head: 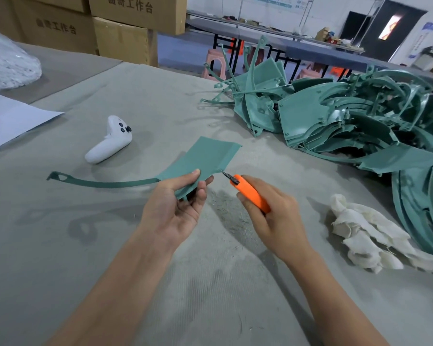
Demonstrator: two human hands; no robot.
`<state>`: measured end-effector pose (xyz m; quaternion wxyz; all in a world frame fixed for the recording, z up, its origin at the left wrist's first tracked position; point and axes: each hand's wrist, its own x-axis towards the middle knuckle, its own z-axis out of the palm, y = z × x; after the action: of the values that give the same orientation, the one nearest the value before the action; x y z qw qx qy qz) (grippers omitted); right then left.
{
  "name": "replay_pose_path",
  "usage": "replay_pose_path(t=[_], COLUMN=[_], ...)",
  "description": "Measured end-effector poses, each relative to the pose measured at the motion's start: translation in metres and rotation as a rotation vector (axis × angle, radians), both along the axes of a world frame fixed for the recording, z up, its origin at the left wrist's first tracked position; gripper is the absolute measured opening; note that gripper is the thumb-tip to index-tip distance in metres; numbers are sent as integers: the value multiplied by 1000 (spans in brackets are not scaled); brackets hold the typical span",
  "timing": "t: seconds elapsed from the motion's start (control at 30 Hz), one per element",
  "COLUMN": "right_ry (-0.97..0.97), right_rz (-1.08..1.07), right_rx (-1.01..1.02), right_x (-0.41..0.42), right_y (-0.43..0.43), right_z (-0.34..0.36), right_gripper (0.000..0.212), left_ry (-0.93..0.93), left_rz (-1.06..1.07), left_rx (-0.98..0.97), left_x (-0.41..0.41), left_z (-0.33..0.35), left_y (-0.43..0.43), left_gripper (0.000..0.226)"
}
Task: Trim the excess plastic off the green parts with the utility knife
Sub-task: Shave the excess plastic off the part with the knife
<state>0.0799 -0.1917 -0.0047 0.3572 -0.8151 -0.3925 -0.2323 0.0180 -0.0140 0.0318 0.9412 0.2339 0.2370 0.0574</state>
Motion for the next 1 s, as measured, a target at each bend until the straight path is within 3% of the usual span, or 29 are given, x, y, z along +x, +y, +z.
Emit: replay_pose_path(t=[0.3, 0.5, 0.7, 0.87, 1.0], right_ry=[44, 82, 37, 37, 40], right_rz=[60, 28, 68, -10, 48], right_rx=[-5, 137, -23, 113, -3], right_x=[4, 10, -1, 6, -4], right_y=[-5, -15, -5, -7, -5], right_z=[7, 17, 5, 11, 4], right_gripper=[26, 21, 26, 24, 26], left_ry=[7, 24, 30, 27, 33], left_rz=[-20, -21, 2, -7, -3], left_rx=[-8, 26, 21, 31, 20], left_x=[0, -3, -3, -4, -4], left_z=[1, 0, 1, 2, 1], left_y=[1, 1, 0, -1, -1], left_gripper=[19, 8, 5, 5, 6])
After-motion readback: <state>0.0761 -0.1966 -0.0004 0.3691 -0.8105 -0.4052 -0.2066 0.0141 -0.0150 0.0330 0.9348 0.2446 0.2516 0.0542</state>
